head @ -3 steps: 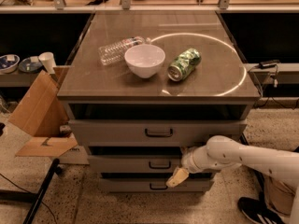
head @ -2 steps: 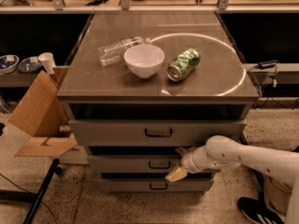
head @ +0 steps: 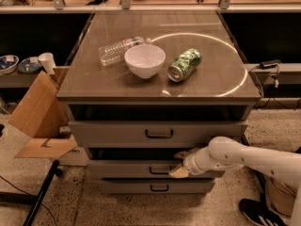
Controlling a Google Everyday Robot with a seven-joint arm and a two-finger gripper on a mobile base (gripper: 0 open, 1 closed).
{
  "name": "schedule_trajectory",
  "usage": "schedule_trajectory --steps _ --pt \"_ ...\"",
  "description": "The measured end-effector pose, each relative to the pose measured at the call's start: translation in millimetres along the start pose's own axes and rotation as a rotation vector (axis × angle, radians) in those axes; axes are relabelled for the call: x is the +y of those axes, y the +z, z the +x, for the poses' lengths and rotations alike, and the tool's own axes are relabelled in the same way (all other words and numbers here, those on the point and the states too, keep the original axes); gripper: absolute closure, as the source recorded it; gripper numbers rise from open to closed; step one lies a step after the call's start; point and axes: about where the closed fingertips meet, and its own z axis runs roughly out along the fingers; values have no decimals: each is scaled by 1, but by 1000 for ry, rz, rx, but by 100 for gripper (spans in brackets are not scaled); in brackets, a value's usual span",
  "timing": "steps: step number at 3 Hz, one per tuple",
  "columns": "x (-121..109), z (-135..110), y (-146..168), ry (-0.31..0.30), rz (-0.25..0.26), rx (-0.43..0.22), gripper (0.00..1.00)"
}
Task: Open middle drawer
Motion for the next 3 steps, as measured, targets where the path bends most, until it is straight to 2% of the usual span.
schedule_trajectory --steps 1,3 --pt "0 -2 -3 0 0 0 100" --pt "10 2 -5 0 -2 -5 100"
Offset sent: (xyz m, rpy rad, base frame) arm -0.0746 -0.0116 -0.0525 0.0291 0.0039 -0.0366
